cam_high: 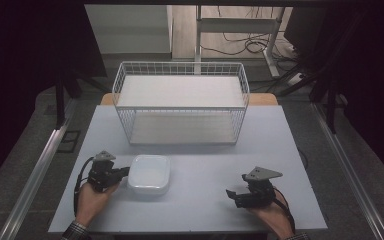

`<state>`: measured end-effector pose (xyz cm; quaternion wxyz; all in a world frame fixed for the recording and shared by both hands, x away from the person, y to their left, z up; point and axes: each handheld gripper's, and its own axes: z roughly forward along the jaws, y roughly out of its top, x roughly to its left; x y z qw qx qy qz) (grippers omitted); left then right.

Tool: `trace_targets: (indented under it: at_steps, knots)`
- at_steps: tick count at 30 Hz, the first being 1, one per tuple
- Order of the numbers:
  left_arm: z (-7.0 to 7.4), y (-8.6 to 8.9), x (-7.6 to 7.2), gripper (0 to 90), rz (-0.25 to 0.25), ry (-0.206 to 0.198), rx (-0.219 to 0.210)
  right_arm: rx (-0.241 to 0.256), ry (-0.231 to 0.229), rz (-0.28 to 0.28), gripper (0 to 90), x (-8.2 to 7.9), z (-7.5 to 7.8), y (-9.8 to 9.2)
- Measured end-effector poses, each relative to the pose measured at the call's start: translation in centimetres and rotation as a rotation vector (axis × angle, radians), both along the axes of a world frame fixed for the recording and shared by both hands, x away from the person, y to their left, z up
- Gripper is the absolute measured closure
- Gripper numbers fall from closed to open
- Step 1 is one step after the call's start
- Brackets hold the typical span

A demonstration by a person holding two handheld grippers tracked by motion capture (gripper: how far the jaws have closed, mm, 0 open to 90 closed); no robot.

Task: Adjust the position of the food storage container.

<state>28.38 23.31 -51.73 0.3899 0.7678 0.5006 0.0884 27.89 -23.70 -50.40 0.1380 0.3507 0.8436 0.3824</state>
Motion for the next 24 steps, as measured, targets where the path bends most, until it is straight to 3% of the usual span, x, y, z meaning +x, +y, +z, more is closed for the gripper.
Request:
trace_targets:
  at_steps: [14, 24]
  knots:
    - [0.2, -5.6, -0.4, 90.0, -0.139, 0.016, -0.035, -0.005, 0.020, 0.010, 20.4, 0.2, -0.2, 0.4]
    - [0.3, -8.7, -0.6, 89.9, -0.209, 0.016, -0.049, 0.012, 0.016, 0.000, 21.4, 0.3, -0.1, 0.2]
